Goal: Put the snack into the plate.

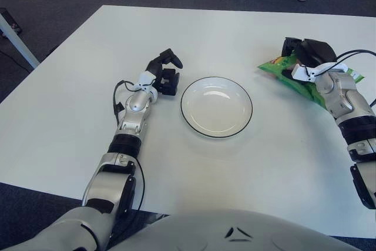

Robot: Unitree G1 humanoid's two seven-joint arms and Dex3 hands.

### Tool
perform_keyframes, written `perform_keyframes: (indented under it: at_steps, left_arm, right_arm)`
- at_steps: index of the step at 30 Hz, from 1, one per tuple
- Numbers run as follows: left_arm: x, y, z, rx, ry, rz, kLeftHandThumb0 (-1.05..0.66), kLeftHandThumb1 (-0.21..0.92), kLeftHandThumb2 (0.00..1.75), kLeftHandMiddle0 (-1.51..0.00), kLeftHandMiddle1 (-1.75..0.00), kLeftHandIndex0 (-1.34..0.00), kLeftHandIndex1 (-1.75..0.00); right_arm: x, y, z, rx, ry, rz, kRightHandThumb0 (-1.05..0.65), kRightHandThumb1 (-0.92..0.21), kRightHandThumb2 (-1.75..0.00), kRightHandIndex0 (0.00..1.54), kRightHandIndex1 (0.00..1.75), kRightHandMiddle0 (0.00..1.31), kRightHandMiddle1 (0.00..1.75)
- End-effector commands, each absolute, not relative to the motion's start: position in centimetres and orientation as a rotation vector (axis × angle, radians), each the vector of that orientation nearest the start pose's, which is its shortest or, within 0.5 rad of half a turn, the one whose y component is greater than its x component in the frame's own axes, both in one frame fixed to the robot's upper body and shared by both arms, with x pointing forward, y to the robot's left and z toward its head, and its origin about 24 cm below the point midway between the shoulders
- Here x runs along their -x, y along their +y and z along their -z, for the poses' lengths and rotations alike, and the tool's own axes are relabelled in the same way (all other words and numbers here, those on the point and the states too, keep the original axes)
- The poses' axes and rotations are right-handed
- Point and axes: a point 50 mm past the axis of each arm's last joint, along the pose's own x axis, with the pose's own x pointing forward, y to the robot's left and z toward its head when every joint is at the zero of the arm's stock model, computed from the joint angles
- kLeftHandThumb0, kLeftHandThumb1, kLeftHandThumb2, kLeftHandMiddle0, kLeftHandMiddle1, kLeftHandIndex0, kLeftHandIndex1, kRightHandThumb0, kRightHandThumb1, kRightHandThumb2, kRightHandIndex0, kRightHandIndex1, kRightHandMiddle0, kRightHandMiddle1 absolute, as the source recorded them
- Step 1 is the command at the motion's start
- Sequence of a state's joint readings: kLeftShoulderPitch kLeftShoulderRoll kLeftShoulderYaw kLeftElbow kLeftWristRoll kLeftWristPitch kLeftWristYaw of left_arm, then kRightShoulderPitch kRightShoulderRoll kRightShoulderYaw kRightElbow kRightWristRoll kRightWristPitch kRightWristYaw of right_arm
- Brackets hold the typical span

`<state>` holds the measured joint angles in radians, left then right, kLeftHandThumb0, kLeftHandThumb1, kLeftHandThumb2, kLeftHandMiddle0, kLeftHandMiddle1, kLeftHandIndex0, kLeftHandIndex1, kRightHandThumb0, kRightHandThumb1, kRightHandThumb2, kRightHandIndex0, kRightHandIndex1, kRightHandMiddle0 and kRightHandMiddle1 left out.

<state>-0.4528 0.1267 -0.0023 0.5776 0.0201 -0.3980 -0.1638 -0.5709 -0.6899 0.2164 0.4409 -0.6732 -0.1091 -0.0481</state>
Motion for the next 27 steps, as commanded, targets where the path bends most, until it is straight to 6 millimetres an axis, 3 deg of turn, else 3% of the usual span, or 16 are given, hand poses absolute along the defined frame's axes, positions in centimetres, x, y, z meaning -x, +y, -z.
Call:
perform_keyframes:
  at_steps: [1,9,14,19,27]
  left_arm:
    - [-31.7,14.6,-4.2,-0.178,-0.137,0.245,-0.48,0.32,1.3,-1.27,-1.75,-0.61,-1.75]
    - [-31.8,14.6,-4.1,-0.178,-0.124,0.245,-0.48,0.32,1.31,-1.27,-1.75,-0.61,-1.75]
    - [-31.8,14.6,-4.2,-0.177,-0.124,0.246,-0.48,0.32,1.31,-1.27,-1.75,-0.61,-1.75]
    - [-31.8,14.6,-4.1,-0.164,-0.124,0.259,-0.48,0.32,1.31,-1.28,-1.75,-0.61,-1.75]
    - [-31.9,14.6,-4.2,-0.171,-0.138,0.265,-0.48,0.32,1.31,-1.28,-1.75,-0.61,-1.75]
  right_arm:
    - [-34.5,-23.9,-14.9,1.362,-0.237,0.017,0.0,-0.13,-1.54,0.73,1.74,0.54,1.75]
    - [-34.2,-23.6,-16.1,1.292,-0.294,0.065,0.0,-0.02,-1.66,0.81,1.75,0.62,1.75]
    - [-34.1,-23.6,-16.5,1.259,-0.295,0.075,0.0,-0.11,-1.56,0.75,1.74,0.55,1.75]
    - [-33.5,-22.8,-18.3,1.218,-0.383,0.129,0.0,-0.1,-1.57,0.76,1.74,0.56,1.75]
    - [-33.1,-22.0,-19.2,1.181,-0.412,0.16,0.0,0.02,-1.7,0.84,1.75,0.65,1.75]
